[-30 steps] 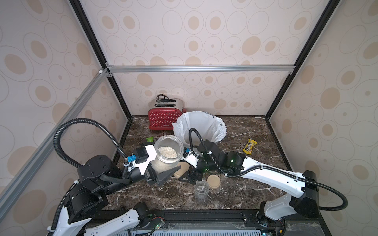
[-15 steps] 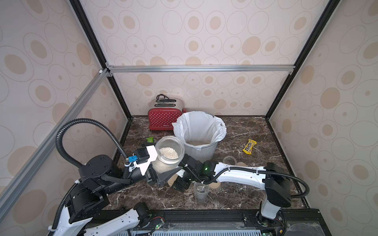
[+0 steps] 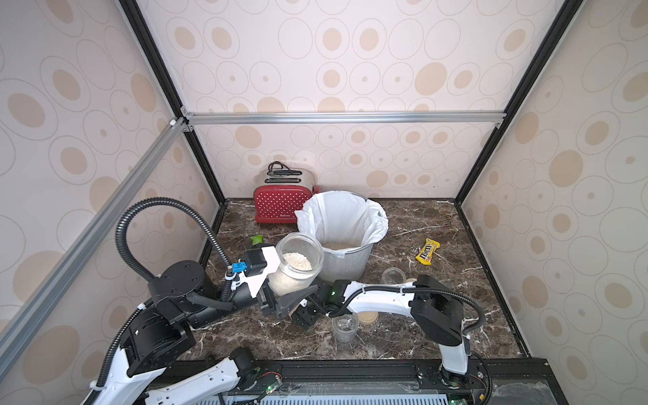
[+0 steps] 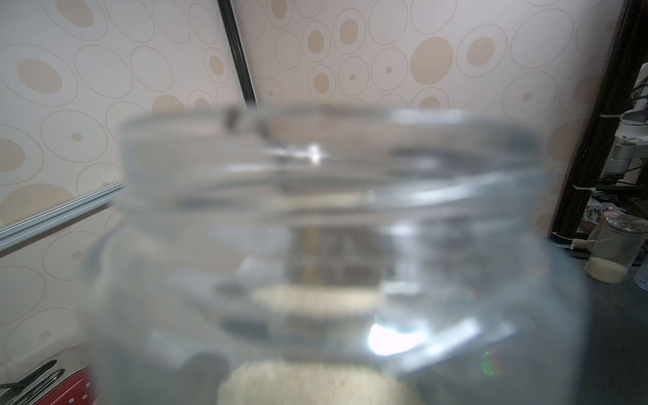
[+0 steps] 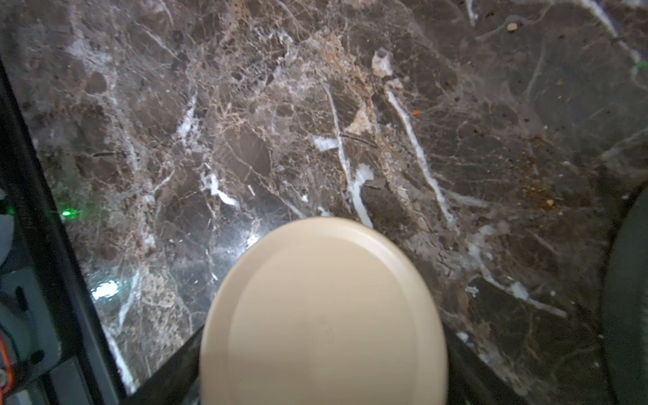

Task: Empty moldy rice from jars
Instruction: Place the lid at the center of the board.

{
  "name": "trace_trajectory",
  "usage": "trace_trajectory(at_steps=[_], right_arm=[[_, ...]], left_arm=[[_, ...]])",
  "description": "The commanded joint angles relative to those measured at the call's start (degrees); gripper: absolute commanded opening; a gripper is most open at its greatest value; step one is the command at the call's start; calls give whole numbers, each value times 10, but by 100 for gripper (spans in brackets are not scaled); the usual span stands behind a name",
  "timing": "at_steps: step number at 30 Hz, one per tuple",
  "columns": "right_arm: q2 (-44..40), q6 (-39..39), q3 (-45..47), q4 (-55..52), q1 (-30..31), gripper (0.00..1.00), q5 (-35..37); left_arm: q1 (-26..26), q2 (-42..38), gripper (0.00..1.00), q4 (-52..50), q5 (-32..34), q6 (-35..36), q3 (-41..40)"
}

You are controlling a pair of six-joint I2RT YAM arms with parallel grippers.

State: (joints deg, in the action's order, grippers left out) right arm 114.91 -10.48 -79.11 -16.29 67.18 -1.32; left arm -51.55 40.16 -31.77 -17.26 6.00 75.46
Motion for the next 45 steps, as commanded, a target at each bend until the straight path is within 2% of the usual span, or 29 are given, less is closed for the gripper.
trace_trajectory(at_steps=[1,13,21,29,45], right_arm=[[16,-16,-19,-9,2,66,35],[41,-42,-8,6,-3,69,30],[42,-50,-6,7,-6,84,27],[40,-51,-4,2,-8,91,29],[19,-48,-4,-4,-10,94,22]], left_arm=[[-2,2,34,62,-13,-1,18],[-3,0,34,78,-16,-10,5],[-2,-7,35,85,-11,-13,-5],[-3,-6,36,87,-11,-13,-8],[-2,2,35,87,-11,-14,-6]])
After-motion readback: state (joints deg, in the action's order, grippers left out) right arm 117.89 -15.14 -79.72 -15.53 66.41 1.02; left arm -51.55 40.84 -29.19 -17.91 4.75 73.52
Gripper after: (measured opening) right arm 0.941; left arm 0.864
